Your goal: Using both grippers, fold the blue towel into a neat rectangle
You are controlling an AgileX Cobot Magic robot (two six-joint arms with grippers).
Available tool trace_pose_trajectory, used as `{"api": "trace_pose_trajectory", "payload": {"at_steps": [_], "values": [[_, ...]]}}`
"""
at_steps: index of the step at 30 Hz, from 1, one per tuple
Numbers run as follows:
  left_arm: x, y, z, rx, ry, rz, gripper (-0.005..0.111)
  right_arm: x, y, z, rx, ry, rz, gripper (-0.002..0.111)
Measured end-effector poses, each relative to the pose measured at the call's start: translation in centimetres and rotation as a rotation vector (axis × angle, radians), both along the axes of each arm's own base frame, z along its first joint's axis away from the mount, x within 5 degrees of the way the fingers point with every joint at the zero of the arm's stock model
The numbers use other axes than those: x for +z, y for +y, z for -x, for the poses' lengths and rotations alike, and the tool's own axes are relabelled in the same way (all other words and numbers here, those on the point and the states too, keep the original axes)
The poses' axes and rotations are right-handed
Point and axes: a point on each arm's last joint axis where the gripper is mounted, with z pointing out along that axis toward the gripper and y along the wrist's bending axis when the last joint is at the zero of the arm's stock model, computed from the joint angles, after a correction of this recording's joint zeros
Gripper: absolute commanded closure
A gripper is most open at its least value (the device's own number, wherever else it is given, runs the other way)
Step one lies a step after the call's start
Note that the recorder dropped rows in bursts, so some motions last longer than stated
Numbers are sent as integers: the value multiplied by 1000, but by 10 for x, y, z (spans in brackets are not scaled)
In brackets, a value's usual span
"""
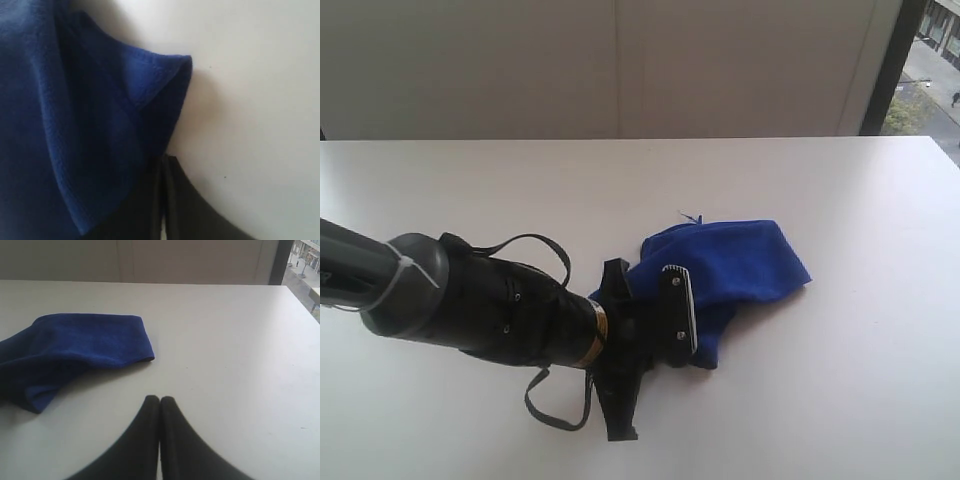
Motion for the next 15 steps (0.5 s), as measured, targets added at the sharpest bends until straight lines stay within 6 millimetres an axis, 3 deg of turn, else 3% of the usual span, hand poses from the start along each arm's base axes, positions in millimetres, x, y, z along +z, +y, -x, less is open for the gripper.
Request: {"api": "trace_pose_trajectory", "payload": {"at_steps": [15], "values": [[61,16,-2,85,-150,30,107,0,0,0,0,0,0,108]]}}
